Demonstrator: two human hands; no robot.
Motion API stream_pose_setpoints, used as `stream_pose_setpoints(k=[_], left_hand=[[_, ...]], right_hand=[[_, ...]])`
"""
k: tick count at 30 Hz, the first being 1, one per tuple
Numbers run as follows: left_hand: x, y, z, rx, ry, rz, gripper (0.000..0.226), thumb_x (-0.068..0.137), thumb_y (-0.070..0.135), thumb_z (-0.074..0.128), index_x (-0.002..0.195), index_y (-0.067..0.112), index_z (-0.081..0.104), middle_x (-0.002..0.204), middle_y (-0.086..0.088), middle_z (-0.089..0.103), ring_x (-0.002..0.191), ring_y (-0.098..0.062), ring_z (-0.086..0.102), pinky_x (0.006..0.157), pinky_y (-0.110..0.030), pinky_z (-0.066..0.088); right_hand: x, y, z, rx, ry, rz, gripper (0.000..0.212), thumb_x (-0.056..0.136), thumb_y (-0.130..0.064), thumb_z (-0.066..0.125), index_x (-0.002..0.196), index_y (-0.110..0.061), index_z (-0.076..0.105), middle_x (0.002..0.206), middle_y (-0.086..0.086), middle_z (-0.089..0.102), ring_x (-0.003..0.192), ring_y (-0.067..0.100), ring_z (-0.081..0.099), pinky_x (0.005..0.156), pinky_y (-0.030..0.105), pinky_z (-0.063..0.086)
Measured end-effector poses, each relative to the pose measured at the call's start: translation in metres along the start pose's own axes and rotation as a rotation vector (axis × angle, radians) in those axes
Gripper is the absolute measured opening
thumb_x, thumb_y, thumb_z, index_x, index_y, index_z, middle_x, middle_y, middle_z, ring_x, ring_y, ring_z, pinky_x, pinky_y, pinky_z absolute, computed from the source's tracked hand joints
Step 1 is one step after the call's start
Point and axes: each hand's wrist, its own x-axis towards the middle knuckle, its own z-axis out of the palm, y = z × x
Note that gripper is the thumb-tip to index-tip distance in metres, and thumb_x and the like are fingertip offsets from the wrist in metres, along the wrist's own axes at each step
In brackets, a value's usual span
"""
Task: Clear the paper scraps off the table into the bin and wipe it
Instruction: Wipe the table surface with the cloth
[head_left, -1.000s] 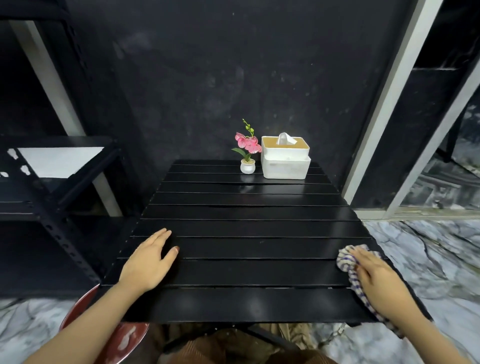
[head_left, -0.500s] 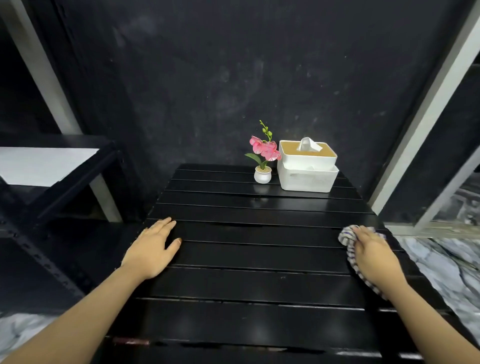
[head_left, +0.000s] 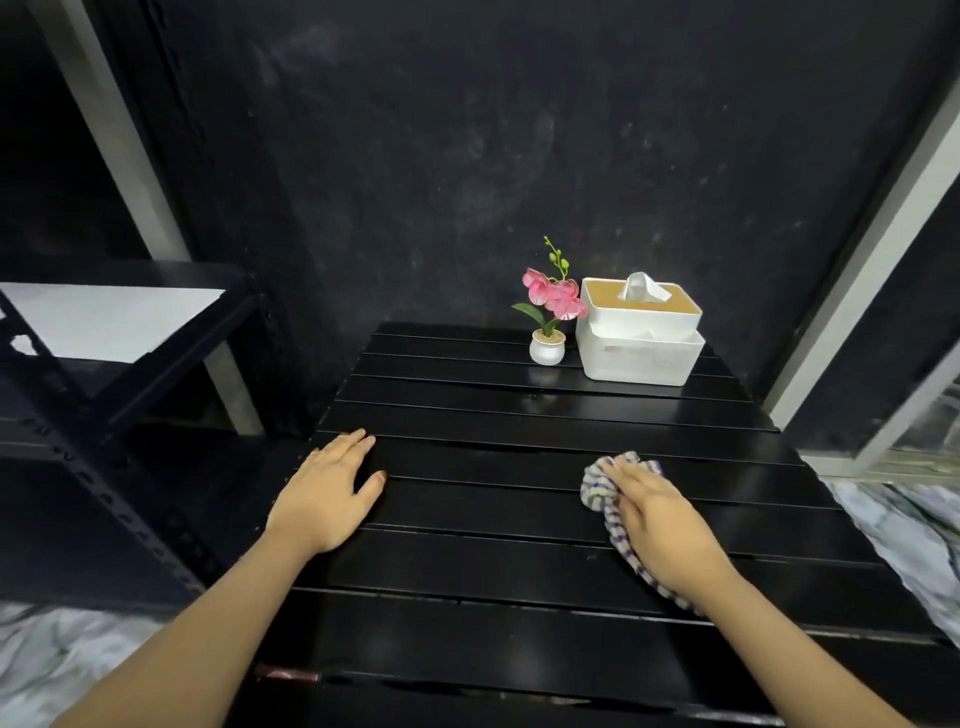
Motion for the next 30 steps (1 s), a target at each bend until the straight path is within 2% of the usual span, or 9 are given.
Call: stream_pose_setpoints(k=[3, 5, 11, 16, 19, 21, 25, 27, 30], left_hand=[[0.0, 0.0, 0.0, -0.004, 0.002, -0.002, 0.058, 0.095, 0.042, 0.037, 0.147, 0.022, 0.022, 0.158, 0.006, 0.016, 0.146, -0.013, 0.01, 0.12, -0.033, 0.009], [0.001, -0.001, 0.0, -0.004, 0.006, -0.003, 0.058, 0.095, 0.042, 0.037, 0.147, 0.022, 0.022, 0.158, 0.006, 0.016, 0.146, -0.013, 0.01, 0.119, -0.033, 0.009], [0.0, 0.003, 0.0, 0.001, 0.018, -0.008, 0.057, 0.096, 0.041, 0.035, 0.148, 0.022, 0.02, 0.158, 0.006, 0.014, 0.146, -0.014, 0.009, 0.118, -0.033, 0.008], [0.004, -0.002, 0.002, 0.004, 0.022, 0.003, 0.058, 0.095, 0.042, 0.035, 0.148, 0.021, 0.02, 0.158, 0.005, 0.014, 0.146, -0.012, 0.009, 0.12, -0.032, 0.006], [0.004, -0.004, 0.005, 0.004, 0.024, 0.007, 0.058, 0.095, 0.043, 0.034, 0.148, 0.022, 0.019, 0.158, 0.006, 0.014, 0.146, -0.011, 0.008, 0.12, -0.031, 0.006], [0.004, -0.004, 0.005, 0.008, 0.023, 0.011, 0.059, 0.095, 0.043, 0.034, 0.148, 0.022, 0.019, 0.158, 0.006, 0.014, 0.146, -0.011, 0.008, 0.12, -0.031, 0.005], [0.004, -0.005, 0.005, 0.016, 0.021, 0.013, 0.059, 0.095, 0.044, 0.033, 0.148, 0.022, 0.018, 0.158, 0.006, 0.014, 0.146, -0.011, 0.007, 0.12, -0.031, 0.005], [0.005, -0.005, 0.005, 0.015, 0.024, 0.017, 0.059, 0.095, 0.044, 0.033, 0.148, 0.022, 0.019, 0.158, 0.006, 0.014, 0.146, -0.011, 0.008, 0.12, -0.031, 0.006], [0.004, -0.006, 0.005, 0.011, 0.025, 0.016, 0.059, 0.095, 0.044, 0.033, 0.148, 0.022, 0.019, 0.158, 0.006, 0.014, 0.146, -0.011, 0.008, 0.12, -0.031, 0.006]], right_hand=[[-0.018, 0.011, -0.01, 0.044, 0.026, -0.003, 0.045, 0.089, 0.002, 0.046, 0.132, -0.011, 0.048, 0.141, 0.009, 0.046, 0.135, 0.017, 0.035, 0.104, -0.004, -0.004], [-0.02, 0.021, -0.012, 0.054, 0.045, 0.047, 0.044, 0.088, 0.003, 0.048, 0.13, -0.011, 0.05, 0.139, 0.01, 0.048, 0.134, 0.02, 0.038, 0.103, -0.005, -0.002], [0.014, 0.018, -0.001, -0.003, 0.107, 0.197, 0.042, 0.092, -0.003, 0.04, 0.133, -0.006, 0.044, 0.143, 0.016, 0.042, 0.137, 0.026, 0.033, 0.115, 0.029, 0.016], [0.049, -0.022, 0.025, -0.028, 0.093, 0.149, 0.045, 0.092, -0.011, 0.029, 0.134, -0.007, 0.042, 0.145, 0.014, 0.041, 0.137, 0.024, 0.031, 0.118, 0.032, 0.017], [0.056, -0.056, 0.041, -0.04, 0.068, 0.063, 0.054, 0.087, -0.018, 0.02, 0.137, -0.009, 0.038, 0.147, 0.011, 0.038, 0.139, 0.022, 0.028, 0.118, 0.03, 0.014], [0.056, -0.078, 0.048, -0.034, 0.036, 0.01, 0.051, 0.09, -0.014, 0.024, 0.14, -0.011, 0.033, 0.15, 0.009, 0.032, 0.141, 0.02, 0.023, 0.118, 0.028, 0.01], [0.047, -0.103, 0.057, -0.006, 0.0, -0.111, 0.051, 0.092, -0.011, 0.03, 0.143, -0.015, 0.026, 0.154, 0.003, 0.025, 0.143, 0.012, 0.016, 0.109, 0.012, -0.009], [0.037, -0.106, 0.057, 0.019, 0.007, -0.153, 0.053, 0.089, -0.015, 0.025, 0.142, -0.017, 0.029, 0.152, 0.001, 0.028, 0.142, 0.01, 0.018, 0.104, 0.005, -0.015], [0.016, -0.105, 0.05, 0.076, -0.023, -0.171, 0.059, 0.083, -0.022, 0.021, 0.139, -0.017, 0.037, 0.15, 0.0, 0.034, 0.141, 0.01, 0.022, 0.104, 0.002, -0.013]])
